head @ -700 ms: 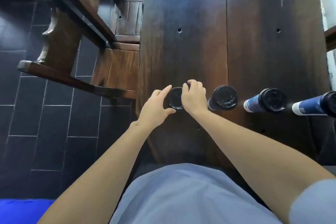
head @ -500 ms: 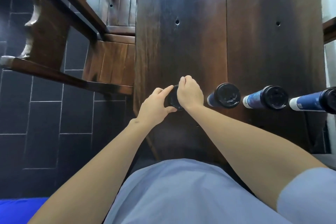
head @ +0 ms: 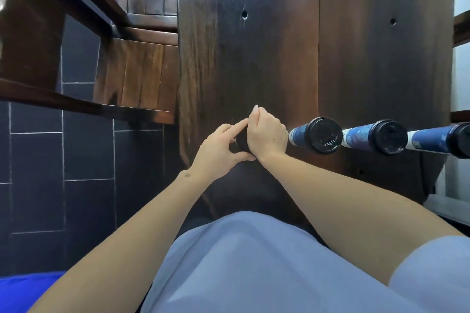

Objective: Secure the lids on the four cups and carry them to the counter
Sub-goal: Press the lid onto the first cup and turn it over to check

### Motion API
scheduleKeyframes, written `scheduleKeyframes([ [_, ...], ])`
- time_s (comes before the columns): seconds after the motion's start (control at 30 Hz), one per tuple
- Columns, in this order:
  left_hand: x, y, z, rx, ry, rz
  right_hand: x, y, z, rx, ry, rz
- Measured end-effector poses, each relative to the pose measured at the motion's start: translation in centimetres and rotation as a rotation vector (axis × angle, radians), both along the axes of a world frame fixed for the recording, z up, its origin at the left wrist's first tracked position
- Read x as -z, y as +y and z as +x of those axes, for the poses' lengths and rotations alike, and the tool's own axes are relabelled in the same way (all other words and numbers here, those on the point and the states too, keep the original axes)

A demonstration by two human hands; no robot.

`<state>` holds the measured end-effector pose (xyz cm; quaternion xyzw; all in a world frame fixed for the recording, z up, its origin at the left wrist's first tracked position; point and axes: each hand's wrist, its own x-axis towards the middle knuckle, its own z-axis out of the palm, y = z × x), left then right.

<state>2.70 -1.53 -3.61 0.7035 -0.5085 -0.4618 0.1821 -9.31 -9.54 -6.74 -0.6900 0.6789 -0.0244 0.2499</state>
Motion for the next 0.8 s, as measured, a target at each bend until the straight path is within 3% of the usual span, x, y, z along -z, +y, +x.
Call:
scheduleKeyframes([
  [0.17, 1.4, 0.7, 0.8, -0.017, 0.101, -0.007, 0.1, 0.6, 0.2, -0.017, 0.024, -0.025],
  [0.8, 2.8, 1.2, 0.4, -0.005, 0.069, -0.039, -0.4, 0.5, 0.3, -0.022, 0.023, 0.007],
])
